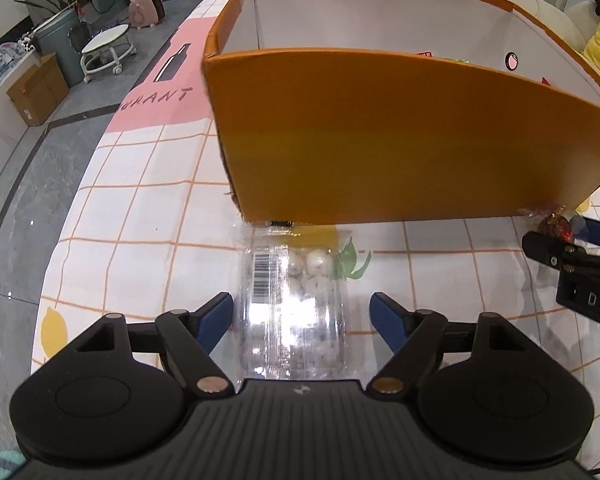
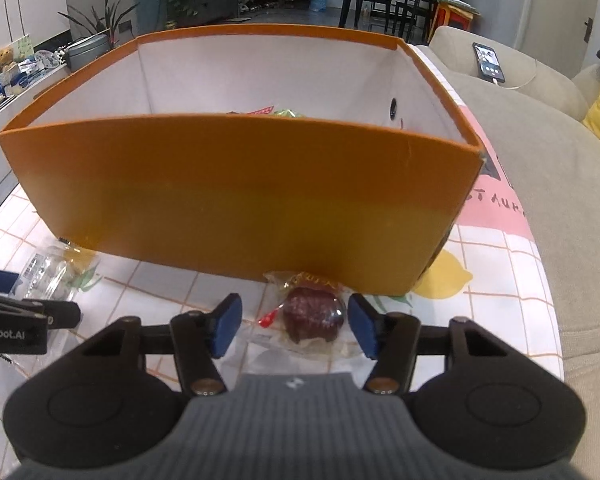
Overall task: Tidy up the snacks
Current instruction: 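Grasp the clear quail-egg pack with the left tool while the right tool grasps the red-wrapped candy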
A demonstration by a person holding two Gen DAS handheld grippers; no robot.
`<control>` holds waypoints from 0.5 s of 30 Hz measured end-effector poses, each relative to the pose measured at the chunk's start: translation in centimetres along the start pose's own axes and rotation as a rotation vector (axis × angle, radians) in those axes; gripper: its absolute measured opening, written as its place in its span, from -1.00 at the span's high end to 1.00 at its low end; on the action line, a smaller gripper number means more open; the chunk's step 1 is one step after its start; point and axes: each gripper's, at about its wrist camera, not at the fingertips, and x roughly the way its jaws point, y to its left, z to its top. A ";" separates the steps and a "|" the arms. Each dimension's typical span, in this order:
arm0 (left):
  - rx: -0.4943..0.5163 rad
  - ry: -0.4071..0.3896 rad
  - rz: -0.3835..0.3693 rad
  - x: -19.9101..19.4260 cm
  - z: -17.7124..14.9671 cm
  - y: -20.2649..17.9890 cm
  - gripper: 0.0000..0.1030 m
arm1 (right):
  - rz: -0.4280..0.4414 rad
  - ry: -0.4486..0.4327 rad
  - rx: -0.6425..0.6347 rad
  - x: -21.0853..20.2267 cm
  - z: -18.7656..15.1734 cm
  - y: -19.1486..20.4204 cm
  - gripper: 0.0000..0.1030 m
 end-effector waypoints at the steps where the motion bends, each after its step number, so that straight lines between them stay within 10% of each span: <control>1: -0.002 -0.002 -0.002 0.2 0.1 0.1 -0.82 | 0.000 0.004 -0.001 0.0 0.0 0.0 -0.09; 9: 0.003 -0.029 -0.013 0.1 -0.1 0.1 -0.83 | 0.000 0.022 -0.021 0.1 0.2 0.1 -0.05; 15: 0.002 -0.038 -0.024 -0.2 0.0 0.4 -0.31 | 0.002 0.017 -0.033 -0.4 -0.4 0.4 -0.02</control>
